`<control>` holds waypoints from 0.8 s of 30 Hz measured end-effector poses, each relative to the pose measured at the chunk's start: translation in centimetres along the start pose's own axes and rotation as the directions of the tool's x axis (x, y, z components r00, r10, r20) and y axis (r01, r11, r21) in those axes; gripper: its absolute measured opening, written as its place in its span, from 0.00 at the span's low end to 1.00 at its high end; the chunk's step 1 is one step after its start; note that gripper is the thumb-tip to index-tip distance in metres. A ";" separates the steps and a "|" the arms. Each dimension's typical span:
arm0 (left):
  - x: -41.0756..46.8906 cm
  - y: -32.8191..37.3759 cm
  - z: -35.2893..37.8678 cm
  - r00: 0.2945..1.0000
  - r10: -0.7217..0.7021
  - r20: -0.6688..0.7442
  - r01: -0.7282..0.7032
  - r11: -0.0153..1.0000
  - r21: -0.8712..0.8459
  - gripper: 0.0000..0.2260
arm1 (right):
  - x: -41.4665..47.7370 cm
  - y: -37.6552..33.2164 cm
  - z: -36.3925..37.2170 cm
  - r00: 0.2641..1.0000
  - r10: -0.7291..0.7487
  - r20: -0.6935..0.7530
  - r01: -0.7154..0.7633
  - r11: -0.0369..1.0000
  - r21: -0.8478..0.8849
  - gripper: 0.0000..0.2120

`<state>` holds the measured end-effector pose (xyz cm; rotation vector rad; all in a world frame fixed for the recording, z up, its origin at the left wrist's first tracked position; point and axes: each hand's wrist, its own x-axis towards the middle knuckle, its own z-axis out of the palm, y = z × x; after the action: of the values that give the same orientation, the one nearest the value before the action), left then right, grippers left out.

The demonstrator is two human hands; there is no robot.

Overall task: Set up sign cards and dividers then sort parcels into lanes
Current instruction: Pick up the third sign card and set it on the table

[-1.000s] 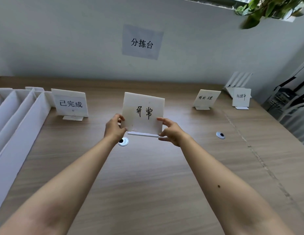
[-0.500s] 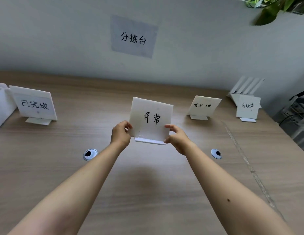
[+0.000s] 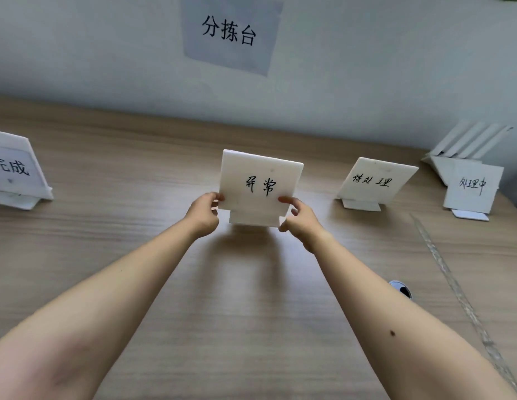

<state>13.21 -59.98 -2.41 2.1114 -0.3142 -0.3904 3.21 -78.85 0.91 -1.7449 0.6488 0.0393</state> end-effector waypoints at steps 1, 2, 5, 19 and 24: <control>0.7 -0.3 0.1 1.000 -0.004 0.010 0.004 1.000 -0.004 0.21 | 0.7 0.1 -0.1 1.000 -0.006 0.015 0.006 1.000 -0.009 0.32; 1.2 -0.5 0.1 1.000 -0.008 0.015 0.009 1.000 -0.008 0.21 | 1.3 0.0 -0.2 0.999 -0.010 0.030 0.010 1.000 -0.010 0.32; 2.9 -1.2 0.1 1.000 -0.018 0.004 0.018 1.000 -0.013 0.21 | 3.2 -0.2 -0.1 0.997 -0.015 0.069 0.016 1.000 -0.006 0.31; 7.2 -2.5 -0.6 0.997 -0.077 0.023 0.079 0.992 -0.100 0.26 | 8.4 0.1 1.5 0.993 -0.059 0.101 0.063 0.997 -0.043 0.30; 7.8 -3.5 0.3 0.996 -0.086 0.029 0.089 0.984 -0.156 0.24 | 8.9 0.4 1.8 0.993 -0.072 0.094 0.074 0.997 -0.023 0.27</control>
<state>20.49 -61.25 -6.72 1.9713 -0.1972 -0.4755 11.10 -80.88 -3.14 -1.7804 0.5177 0.0787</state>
